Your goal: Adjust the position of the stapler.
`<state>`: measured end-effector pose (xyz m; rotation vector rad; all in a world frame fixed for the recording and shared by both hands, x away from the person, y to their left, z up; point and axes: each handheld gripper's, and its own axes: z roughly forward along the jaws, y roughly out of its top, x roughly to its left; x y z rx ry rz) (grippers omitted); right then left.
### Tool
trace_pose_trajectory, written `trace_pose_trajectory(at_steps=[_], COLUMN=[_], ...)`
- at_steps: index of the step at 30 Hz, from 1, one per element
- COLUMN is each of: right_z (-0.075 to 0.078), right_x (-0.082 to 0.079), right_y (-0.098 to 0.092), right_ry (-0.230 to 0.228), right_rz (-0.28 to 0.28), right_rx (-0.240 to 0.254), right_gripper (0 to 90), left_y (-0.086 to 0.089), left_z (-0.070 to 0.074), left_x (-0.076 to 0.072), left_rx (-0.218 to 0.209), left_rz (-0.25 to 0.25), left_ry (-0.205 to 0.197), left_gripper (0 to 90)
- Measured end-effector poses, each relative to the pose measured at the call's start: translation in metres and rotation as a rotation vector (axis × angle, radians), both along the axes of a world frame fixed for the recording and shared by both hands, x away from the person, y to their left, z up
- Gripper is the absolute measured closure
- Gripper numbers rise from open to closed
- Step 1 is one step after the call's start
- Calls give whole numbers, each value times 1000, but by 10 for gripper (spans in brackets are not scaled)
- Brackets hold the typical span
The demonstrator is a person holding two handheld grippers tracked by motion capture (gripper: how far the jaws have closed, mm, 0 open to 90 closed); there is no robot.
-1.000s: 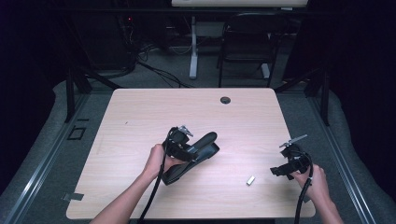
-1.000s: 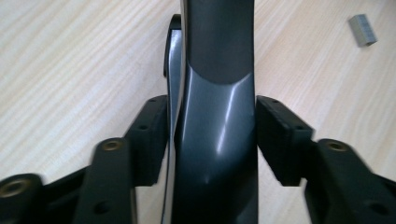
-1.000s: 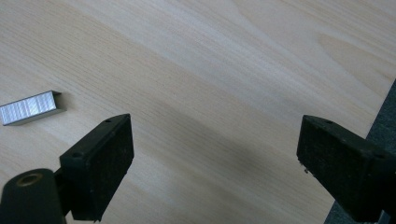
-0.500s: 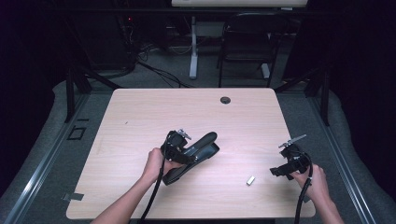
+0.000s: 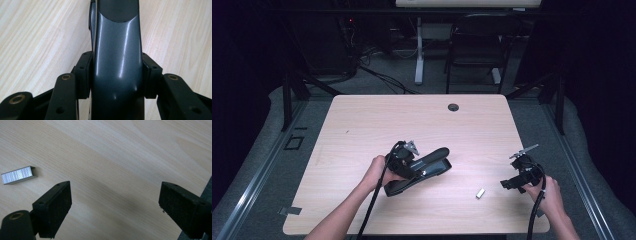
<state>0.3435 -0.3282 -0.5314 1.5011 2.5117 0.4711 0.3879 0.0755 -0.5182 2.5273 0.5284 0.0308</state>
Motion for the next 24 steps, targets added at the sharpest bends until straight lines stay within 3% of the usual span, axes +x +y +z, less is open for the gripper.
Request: trace_pose_trajectory(at_steps=[3, 6, 12, 17, 19, 20, 21, 22, 24], right_z=[-1, -2, -2, 0, 1, 3, 6, 6, 11], right_x=[0, 0, 1, -1, -1, -3, -3, -4, -5], right_y=[0, 1, 1, 5, 5, 8, 9, 11, 15], right_ry=[-2, -1, 6, -8, -11, -26, -18, -25, -25], right_rz=[-1, -4, 7, 11, 27, 33, 57, 68, 115], right_rx=[-10, 5, -3, 24, 11, 52, 63, 105, 142], right_gripper=[108, 109, 110, 126, 131, 135, 139, 141, 142], left_y=[0, -2, -3, -3, -3, 1, 1, 6, 9], left_z=[0, 0, -1, 0, 0, 3, 3, 6, 7], left_x=[0, -2, -2, 0, 0, 2, 2, 3, 3], left_rx=[-3, -1, -6, -9, -17, -48, -48, -72, -85], left_rz=[-24, -81, -114, -55, -34, 11, 11, 58, 70], left_ry=[-4, -28, -33, 11, 18, 20, 20, 18, 20], left_gripper=[529, 531, 531, 513, 470, 373, 325, 290, 229])
